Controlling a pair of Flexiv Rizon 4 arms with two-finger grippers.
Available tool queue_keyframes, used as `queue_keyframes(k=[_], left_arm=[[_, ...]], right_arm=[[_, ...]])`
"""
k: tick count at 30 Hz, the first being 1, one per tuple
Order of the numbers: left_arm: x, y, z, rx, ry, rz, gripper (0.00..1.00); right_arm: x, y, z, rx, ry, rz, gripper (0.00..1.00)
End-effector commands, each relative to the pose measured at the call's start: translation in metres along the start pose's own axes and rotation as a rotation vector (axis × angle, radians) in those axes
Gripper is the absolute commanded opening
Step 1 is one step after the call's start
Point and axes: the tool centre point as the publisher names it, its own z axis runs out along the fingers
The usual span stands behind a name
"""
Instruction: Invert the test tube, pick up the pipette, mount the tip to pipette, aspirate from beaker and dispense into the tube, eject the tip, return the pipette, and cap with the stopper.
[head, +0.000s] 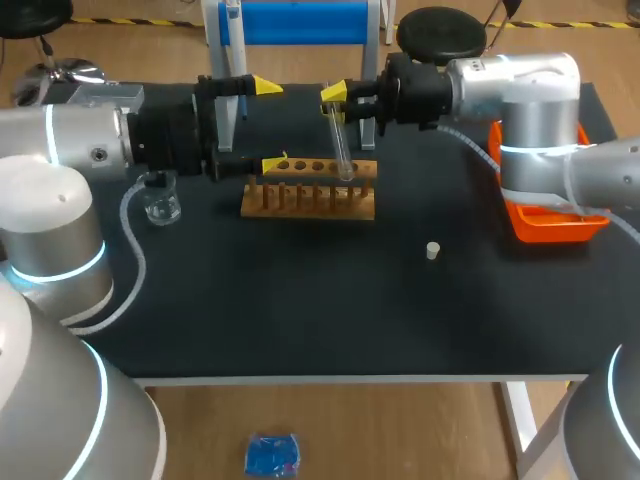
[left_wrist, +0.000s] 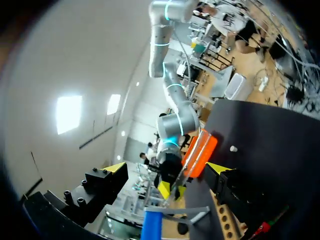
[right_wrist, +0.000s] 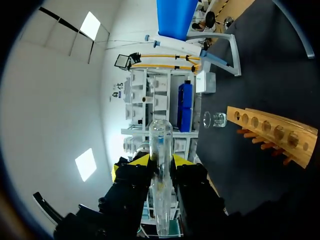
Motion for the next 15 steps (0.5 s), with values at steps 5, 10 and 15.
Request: queue_keyframes(k=[5,10,15], left_arm=[[0.005,-0.012,0.027,-0.02,0.07,0.42,1.0],[0.014,-0.015,0.039,-0.004,0.104,0.477,1.0],[0.028,-0.014,0.051,0.009,0.108,0.51,1.0]], right_arm=[[0.001,-0.001,0.0,-0.002,-0.003,-0.001,0.0],[0.001,-0.001,0.0,-0.002,-0.003,-0.001,0.0],[0.001,-0.001,0.0,-0.002,-0.003,-0.001,0.0]])
